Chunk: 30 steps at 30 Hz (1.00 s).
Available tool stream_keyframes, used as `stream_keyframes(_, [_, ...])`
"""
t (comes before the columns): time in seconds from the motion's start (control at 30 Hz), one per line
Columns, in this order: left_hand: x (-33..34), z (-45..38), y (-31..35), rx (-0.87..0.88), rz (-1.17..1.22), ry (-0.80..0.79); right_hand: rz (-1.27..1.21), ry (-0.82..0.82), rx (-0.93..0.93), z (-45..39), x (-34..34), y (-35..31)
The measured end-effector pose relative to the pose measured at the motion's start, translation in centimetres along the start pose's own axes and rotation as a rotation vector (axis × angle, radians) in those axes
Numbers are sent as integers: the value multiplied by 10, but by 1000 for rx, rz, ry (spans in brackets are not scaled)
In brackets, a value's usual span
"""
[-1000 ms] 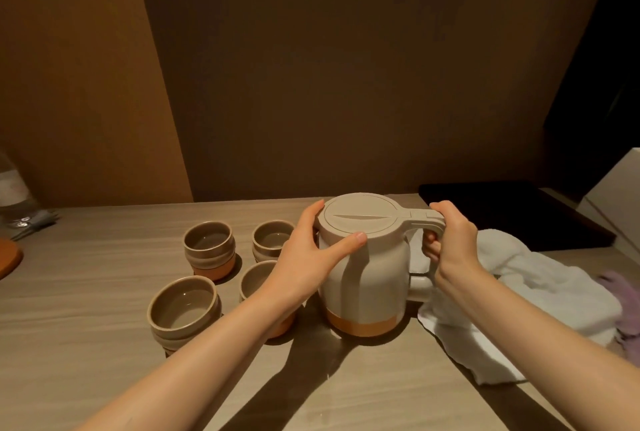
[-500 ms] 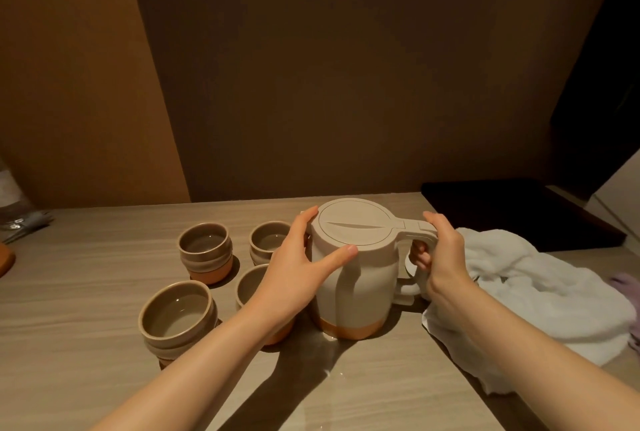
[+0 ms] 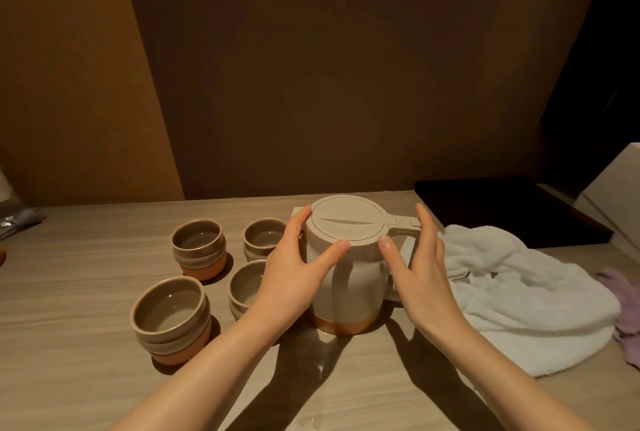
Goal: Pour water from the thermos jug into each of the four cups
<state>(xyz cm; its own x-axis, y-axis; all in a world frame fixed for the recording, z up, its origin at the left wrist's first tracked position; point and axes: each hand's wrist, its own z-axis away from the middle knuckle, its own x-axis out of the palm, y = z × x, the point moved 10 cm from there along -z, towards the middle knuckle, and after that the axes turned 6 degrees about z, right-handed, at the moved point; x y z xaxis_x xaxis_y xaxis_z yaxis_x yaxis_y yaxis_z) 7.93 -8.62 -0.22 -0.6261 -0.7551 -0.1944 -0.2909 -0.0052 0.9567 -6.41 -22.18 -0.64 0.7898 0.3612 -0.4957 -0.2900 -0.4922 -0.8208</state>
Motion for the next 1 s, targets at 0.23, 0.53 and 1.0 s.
stream_keyframes(0.23, [3, -5, 4, 17, 12, 43, -7, -18, -46, -23, 7, -3])
stream_keyframes(0.53, [1, -13, 7, 7, -11, 96, -22, -5, -69, -43, 16, 3])
stream_keyframes(1.0, [-16, 6, 0, -109, 18, 18, -10, 59, 92, -16, -16, -3])
